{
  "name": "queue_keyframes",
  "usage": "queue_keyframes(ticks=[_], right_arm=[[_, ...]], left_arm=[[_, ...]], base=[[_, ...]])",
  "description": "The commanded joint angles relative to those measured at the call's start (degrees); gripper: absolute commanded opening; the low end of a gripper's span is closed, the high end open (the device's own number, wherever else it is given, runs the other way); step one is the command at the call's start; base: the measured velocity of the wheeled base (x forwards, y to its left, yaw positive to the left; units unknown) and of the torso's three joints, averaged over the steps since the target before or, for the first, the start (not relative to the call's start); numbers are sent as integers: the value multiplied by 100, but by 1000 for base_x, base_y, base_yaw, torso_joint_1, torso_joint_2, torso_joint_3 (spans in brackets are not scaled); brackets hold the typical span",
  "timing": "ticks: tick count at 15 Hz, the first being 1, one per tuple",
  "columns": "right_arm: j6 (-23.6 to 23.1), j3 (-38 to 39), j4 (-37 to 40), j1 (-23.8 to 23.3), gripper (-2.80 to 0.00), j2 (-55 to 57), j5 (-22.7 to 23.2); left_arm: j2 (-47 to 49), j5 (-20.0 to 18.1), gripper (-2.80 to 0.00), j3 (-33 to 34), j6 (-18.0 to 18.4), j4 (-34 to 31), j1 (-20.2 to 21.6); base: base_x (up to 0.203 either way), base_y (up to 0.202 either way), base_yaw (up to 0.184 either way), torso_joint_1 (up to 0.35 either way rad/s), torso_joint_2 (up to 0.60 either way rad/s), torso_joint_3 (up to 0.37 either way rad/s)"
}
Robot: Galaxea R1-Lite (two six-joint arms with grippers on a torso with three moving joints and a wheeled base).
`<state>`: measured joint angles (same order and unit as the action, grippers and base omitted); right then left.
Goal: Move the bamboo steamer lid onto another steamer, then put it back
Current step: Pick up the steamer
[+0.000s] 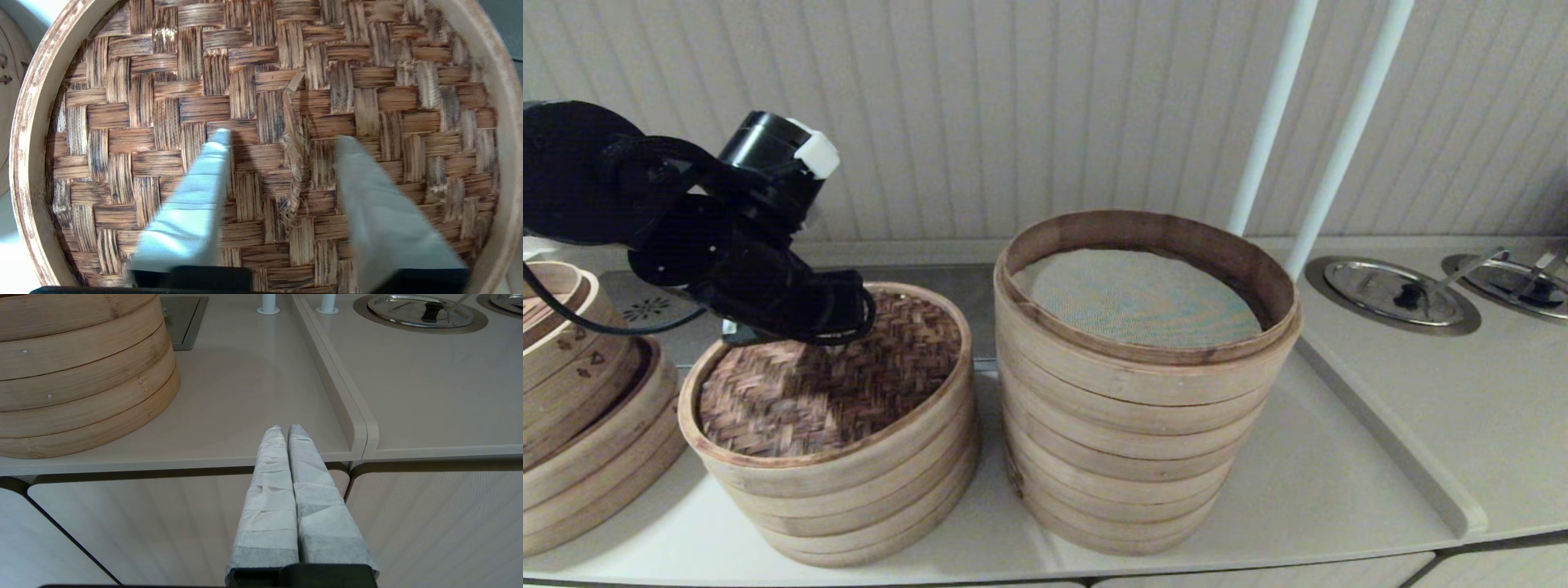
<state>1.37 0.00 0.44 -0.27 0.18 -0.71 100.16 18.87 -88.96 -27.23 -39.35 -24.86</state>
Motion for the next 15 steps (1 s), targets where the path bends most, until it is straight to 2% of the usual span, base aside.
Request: queue_keyframes(ticks=[1,10,15], right_arm=[[-6,9,0,0,-280,8,0],[-2,9,0,0,-280,8,0],[2,9,0,0,-280,8,0]], left_arm=[[34,11,-280,16,-10,-20,-2],[14,11,-280,-84,-17,-20,-2],[-93,11,-280,-406,-26,-101,-2]], base=[[0,0,0,0,0,0],[0,0,0,0,0,0],[0,0,0,0,0,0]])
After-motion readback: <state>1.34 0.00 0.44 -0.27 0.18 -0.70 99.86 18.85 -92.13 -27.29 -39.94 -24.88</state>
